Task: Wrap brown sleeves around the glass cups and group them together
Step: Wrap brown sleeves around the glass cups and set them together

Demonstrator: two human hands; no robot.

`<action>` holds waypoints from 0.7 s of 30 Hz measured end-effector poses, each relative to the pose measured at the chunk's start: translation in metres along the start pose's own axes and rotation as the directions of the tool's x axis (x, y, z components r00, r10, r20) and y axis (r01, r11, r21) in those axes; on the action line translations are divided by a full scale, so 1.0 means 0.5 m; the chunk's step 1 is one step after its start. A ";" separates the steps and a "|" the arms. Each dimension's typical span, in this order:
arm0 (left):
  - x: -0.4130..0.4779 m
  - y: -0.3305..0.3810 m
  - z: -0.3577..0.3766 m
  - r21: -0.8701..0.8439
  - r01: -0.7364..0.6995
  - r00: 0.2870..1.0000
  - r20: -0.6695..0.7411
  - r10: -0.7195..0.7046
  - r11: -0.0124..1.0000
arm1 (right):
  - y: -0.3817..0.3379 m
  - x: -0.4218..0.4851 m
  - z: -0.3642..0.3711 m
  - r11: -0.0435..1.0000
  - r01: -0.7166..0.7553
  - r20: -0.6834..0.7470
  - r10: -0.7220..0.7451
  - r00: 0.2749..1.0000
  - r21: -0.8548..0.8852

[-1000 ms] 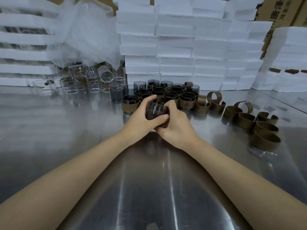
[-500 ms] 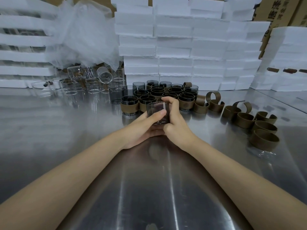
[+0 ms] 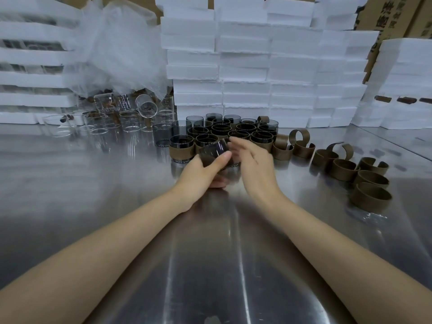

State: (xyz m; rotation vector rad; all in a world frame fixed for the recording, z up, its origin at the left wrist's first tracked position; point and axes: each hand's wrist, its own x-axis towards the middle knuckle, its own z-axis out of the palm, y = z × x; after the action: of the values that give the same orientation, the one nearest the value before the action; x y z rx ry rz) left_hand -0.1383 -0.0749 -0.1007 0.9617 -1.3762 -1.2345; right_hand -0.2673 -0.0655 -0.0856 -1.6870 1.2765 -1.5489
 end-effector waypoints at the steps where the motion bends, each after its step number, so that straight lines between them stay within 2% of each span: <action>1: 0.001 -0.004 0.001 0.094 -0.021 0.999 -0.029 0.024 0.995 | -0.003 -0.006 0.010 0.998 -0.036 0.041 0.033 0.999 0.059; 4: -0.004 -0.013 0.004 0.412 -0.112 0.990 -0.030 0.137 0.904 | 0.002 -0.019 0.033 0.995 -0.042 0.113 0.032 0.993 0.089; 5: -0.007 -0.015 0.005 0.473 -0.127 0.989 -0.007 0.148 0.872 | 0.002 -0.015 0.032 0.987 -0.088 0.094 0.076 0.993 0.131; 7: -0.014 -0.016 0.010 0.489 -0.190 0.982 0.106 0.158 0.852 | -0.006 -0.001 0.016 0.927 -0.234 0.068 0.224 0.972 0.293; 10: -0.022 -0.011 0.016 0.423 -0.309 0.938 0.285 0.199 0.852 | -0.002 0.011 -0.012 0.800 -0.342 0.224 0.262 0.939 0.494; 12: -0.023 -0.006 0.015 0.351 -0.315 0.931 0.295 0.216 0.882 | 0.004 0.012 -0.017 0.741 -0.412 0.381 0.225 0.897 0.530; 14: -0.019 -0.003 0.015 0.257 -0.297 0.938 0.256 0.232 0.919 | 0.014 0.015 -0.009 0.746 -0.439 0.450 0.208 0.868 0.501; 17: -0.009 -0.003 0.013 0.036 -0.242 0.967 0.093 0.238 0.970 | 0.023 0.018 0.014 0.799 -0.426 0.427 0.238 0.872 0.425; 19: 0.002 0.001 0.005 -0.106 -0.148 0.989 -0.018 0.147 0.983 | 0.033 0.014 0.024 0.839 -0.381 0.437 0.197 0.878 0.387; 21: 0.012 0.005 -0.005 -0.201 -0.073 0.996 -0.066 0.061 0.977 | 0.037 0.010 0.020 0.863 -0.297 0.479 0.075 0.875 0.409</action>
State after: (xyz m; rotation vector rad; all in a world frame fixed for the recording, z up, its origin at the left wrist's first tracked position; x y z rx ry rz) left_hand -0.1366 -0.0806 -0.0971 0.7974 -1.2003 -1.2583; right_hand -0.2638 -0.0801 -0.1011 -1.4285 0.7209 -1.1350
